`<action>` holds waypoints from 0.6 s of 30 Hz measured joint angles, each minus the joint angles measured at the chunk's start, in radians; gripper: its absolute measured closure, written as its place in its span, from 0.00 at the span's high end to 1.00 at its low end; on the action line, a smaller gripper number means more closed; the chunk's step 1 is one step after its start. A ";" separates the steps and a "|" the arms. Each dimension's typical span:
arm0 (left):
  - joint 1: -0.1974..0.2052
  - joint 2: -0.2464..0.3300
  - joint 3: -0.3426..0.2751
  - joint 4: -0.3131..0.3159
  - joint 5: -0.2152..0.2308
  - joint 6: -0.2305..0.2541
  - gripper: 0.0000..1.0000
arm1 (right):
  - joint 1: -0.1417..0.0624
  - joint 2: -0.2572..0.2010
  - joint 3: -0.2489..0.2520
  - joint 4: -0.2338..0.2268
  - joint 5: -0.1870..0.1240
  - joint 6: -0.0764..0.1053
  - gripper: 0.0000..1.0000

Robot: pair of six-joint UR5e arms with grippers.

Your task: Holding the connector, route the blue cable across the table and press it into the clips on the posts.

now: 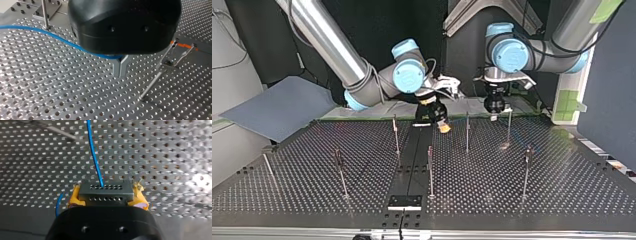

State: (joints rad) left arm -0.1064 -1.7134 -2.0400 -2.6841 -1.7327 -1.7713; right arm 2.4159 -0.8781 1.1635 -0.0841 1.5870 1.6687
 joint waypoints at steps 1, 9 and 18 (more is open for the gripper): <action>0.000 -0.005 -0.001 0.005 0.001 0.000 0.02 | 0.000 0.000 0.007 -0.001 0.000 0.000 0.00; -0.001 -0.061 -0.003 0.027 0.005 0.001 0.02 | -0.002 0.015 0.055 -0.021 0.001 -0.001 0.00; -0.003 -0.130 -0.005 0.057 0.011 0.003 0.02 | -0.006 0.052 0.060 -0.026 0.000 0.000 0.00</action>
State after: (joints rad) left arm -0.1095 -1.8431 -2.0447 -2.6271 -1.7217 -1.7683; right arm 2.4099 -0.8256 1.2238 -0.1101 1.5872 1.6687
